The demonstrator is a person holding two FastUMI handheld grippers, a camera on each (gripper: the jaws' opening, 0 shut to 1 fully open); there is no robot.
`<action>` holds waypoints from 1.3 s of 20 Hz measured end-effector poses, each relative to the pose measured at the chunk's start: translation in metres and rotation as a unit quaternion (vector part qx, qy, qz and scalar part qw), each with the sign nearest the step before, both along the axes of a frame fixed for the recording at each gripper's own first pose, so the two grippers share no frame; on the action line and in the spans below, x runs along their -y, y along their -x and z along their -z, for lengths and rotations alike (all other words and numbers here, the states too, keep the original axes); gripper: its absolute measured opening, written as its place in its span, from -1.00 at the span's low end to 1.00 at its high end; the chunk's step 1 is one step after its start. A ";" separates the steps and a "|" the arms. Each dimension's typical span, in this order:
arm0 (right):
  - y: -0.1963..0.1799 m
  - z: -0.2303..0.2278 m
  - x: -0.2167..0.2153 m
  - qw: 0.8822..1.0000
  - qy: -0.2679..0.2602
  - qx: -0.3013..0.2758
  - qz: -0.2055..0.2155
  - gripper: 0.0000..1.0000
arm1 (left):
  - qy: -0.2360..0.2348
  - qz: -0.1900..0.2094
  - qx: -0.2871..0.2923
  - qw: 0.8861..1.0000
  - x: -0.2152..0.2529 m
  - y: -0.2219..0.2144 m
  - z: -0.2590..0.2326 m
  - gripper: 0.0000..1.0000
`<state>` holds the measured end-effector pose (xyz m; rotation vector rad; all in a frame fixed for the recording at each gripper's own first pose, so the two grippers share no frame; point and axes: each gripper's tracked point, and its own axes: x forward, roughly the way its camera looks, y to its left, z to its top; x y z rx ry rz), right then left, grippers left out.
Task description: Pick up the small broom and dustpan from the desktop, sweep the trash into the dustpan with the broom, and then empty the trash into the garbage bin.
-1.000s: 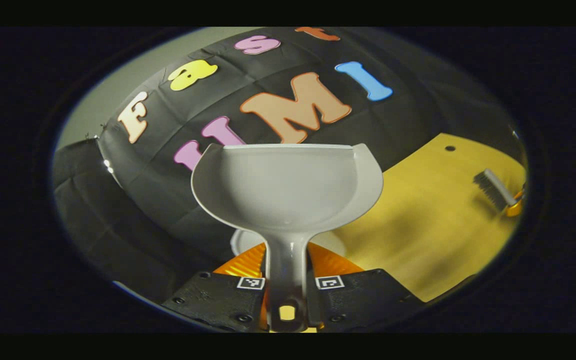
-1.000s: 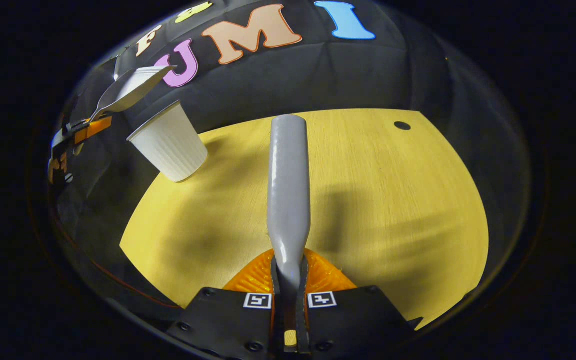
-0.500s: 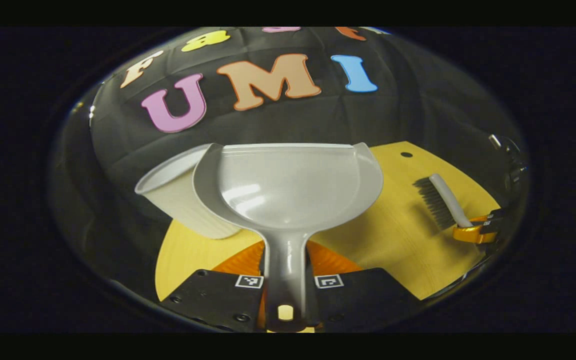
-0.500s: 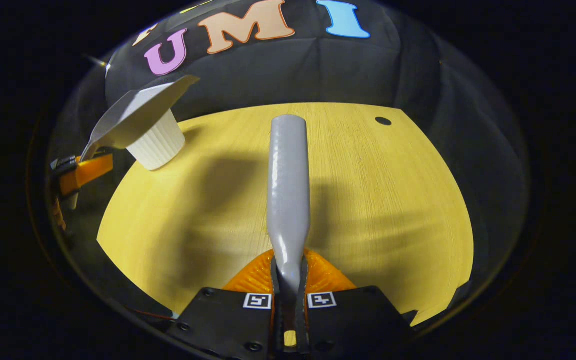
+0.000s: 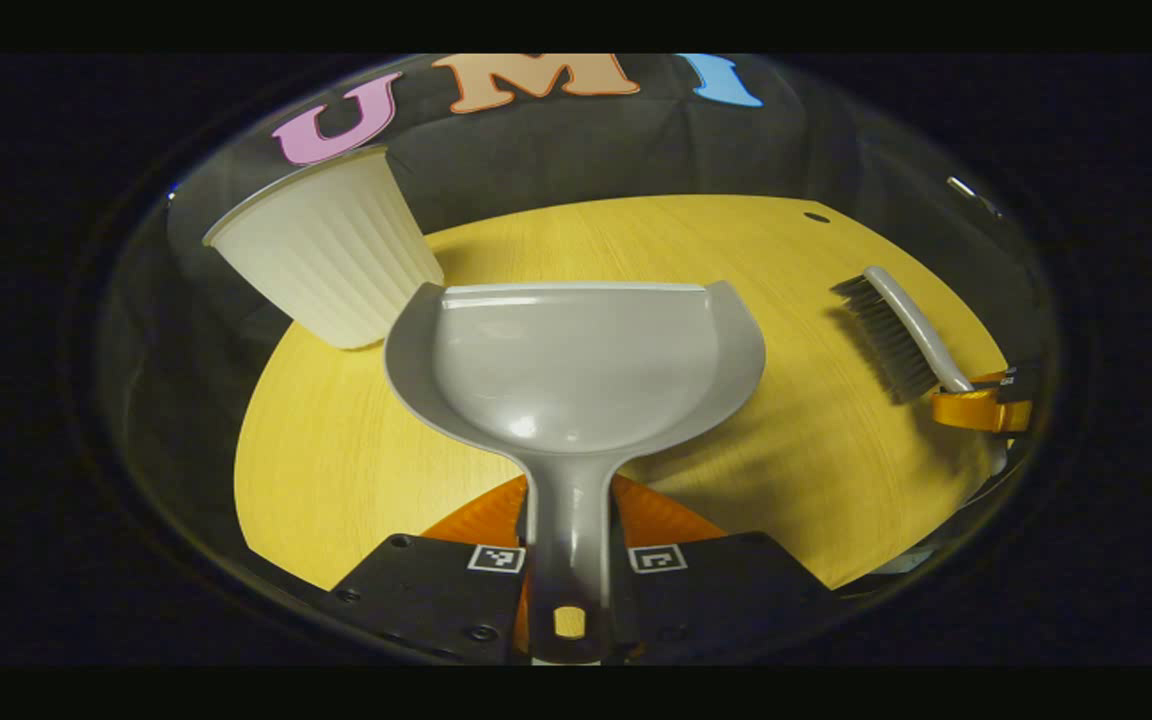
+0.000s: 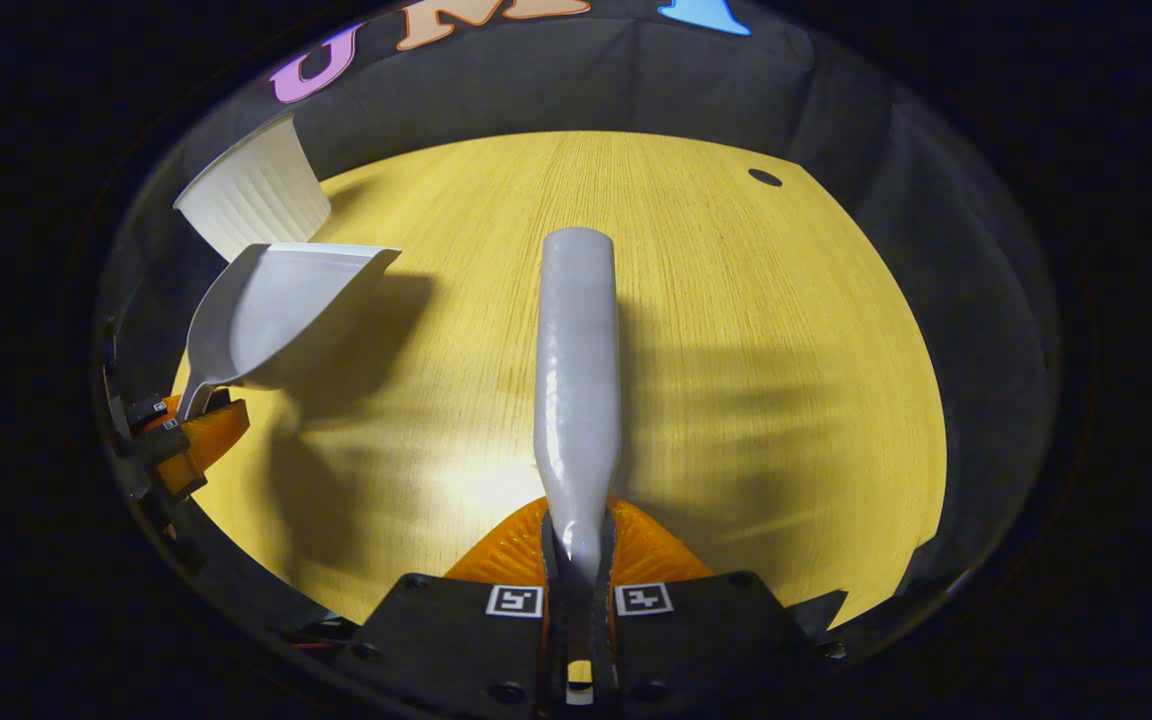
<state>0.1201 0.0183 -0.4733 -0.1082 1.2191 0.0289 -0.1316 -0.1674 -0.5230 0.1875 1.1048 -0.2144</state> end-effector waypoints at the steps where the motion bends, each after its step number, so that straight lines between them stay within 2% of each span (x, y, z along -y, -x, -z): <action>1: 0.002 -0.002 -0.001 1.000 0.006 -0.010 0.000 -0.76 | 0.000 -0.002 -0.008 1.000 0.001 -0.001 -0.001 -0.54; 5: 0.000 -0.009 0.002 1.000 0.016 -0.025 0.000 -0.74 | 0.012 -0.013 -0.030 0.999 0.005 -0.005 -0.011 -0.52; 10: 0.005 -0.010 -0.003 0.999 0.005 -0.040 -0.002 -0.49 | 0.020 -0.025 -0.026 0.999 0.002 -0.007 -0.010 -0.39; 11: 0.005 -0.012 -0.003 0.999 0.008 -0.037 -0.005 -0.17 | 0.024 -0.025 -0.023 0.999 0.002 -0.006 -0.009 -0.32; 12: 0.006 -0.013 0.000 0.999 0.013 -0.029 -0.009 -0.02 | 0.022 -0.025 -0.016 0.999 0.004 -0.004 -0.012 0.10; 13: 0.006 -0.014 0.000 1.000 0.014 -0.023 -0.013 0.38 | 0.020 -0.025 -0.005 0.999 0.005 -0.006 -0.015 0.51; 14: 0.007 -0.015 -0.001 1.000 0.013 -0.015 -0.015 0.51 | 0.013 -0.021 0.009 1.000 0.004 -0.014 -0.018 0.93; 15: 0.006 -0.018 0.000 1.000 0.012 0.000 -0.017 0.73 | 0.003 -0.021 0.025 0.999 0.000 -0.011 -0.026 0.99; 16: 0.002 -0.024 0.000 0.999 0.008 0.025 -0.018 0.92 | -0.006 -0.026 0.044 0.999 -0.003 -0.014 -0.037 0.96; 17: -0.007 -0.037 -0.002 0.998 0.001 0.064 -0.021 1.00 | -0.006 -0.029 0.071 0.997 -0.005 -0.021 -0.052 0.94; 19: -0.023 -0.084 -0.006 0.984 -0.021 0.171 -0.036 1.00 | -0.011 -0.040 0.143 0.989 -0.006 -0.035 -0.097 0.93; 20: -0.030 -0.112 -0.008 0.972 -0.032 0.229 -0.047 1.00 | -0.013 -0.041 0.182 0.982 -0.007 -0.042 -0.125 0.92; 21: -0.035 -0.147 -0.010 0.955 -0.039 0.287 -0.059 1.00 | -0.010 -0.039 0.212 0.976 -0.004 -0.047 -0.150 0.92; 23: -0.040 -0.197 -0.009 0.925 -0.048 0.368 -0.079 1.00 | 0.000 -0.038 0.254 0.966 0.011 -0.042 -0.196 0.90; 26: -0.040 -0.238 -0.008 0.880 -0.071 0.460 -0.095 1.00 | 0.020 -0.042 0.327 0.944 0.034 -0.044 -0.273 0.89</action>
